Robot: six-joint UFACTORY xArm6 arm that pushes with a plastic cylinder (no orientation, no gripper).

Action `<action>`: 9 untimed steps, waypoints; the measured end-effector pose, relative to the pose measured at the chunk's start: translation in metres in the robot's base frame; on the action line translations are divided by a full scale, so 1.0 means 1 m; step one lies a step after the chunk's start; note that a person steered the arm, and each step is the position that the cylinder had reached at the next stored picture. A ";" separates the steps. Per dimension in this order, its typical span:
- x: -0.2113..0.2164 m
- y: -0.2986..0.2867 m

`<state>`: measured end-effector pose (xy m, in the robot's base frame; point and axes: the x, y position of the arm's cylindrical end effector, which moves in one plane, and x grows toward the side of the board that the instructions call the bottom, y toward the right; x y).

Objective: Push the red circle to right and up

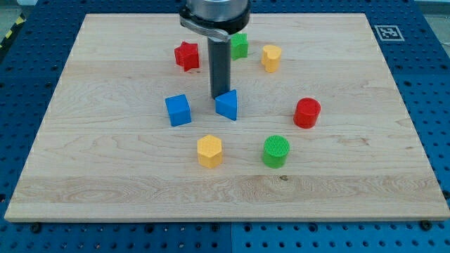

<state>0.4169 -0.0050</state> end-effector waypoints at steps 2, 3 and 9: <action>0.001 0.021; 0.001 0.023; 0.074 0.148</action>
<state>0.4914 0.1427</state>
